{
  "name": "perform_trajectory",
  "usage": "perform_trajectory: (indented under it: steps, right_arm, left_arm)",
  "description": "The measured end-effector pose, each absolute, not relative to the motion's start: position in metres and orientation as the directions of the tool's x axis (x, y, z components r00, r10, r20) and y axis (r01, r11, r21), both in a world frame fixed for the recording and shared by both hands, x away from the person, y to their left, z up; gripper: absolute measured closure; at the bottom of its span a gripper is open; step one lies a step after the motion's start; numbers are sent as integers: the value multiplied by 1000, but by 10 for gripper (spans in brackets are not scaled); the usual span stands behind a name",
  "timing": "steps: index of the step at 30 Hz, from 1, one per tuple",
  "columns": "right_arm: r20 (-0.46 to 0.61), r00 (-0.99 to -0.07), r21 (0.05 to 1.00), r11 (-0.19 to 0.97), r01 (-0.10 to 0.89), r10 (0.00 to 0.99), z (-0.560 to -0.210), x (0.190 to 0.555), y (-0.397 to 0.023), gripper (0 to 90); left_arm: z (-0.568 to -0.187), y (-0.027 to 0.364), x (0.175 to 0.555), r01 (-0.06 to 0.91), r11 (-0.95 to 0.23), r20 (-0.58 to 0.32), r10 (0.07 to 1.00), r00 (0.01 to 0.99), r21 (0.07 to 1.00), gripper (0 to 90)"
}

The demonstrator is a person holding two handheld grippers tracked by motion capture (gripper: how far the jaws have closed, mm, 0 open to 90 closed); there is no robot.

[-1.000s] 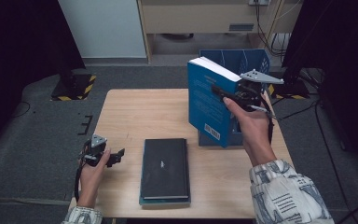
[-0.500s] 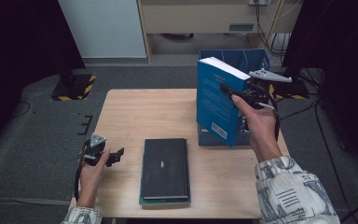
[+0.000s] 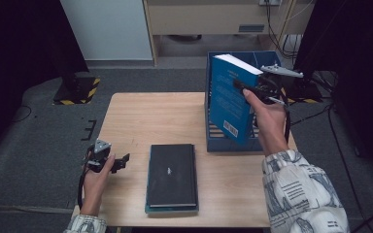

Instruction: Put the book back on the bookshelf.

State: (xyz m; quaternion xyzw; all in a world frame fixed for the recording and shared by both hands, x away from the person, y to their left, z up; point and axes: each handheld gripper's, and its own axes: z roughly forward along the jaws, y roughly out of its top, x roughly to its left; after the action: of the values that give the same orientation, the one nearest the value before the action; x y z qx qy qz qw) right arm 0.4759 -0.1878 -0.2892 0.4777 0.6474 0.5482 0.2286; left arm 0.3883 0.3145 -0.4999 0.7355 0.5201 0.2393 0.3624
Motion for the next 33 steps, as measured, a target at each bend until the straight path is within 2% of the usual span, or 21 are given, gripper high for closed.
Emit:
perform_trajectory:
  steps: [16,33]
  right_arm:
    - [220,-320,932,-101,349,922,-299,505,-168,610]
    - [184,-267,945,-95,314,946,-308,523,-146,610]
  left_arm:
    - [-499,315,388,587,-192,-33,937,349,786,112]
    - [-499,315,388,586,-182,-42,937,348,790,112]
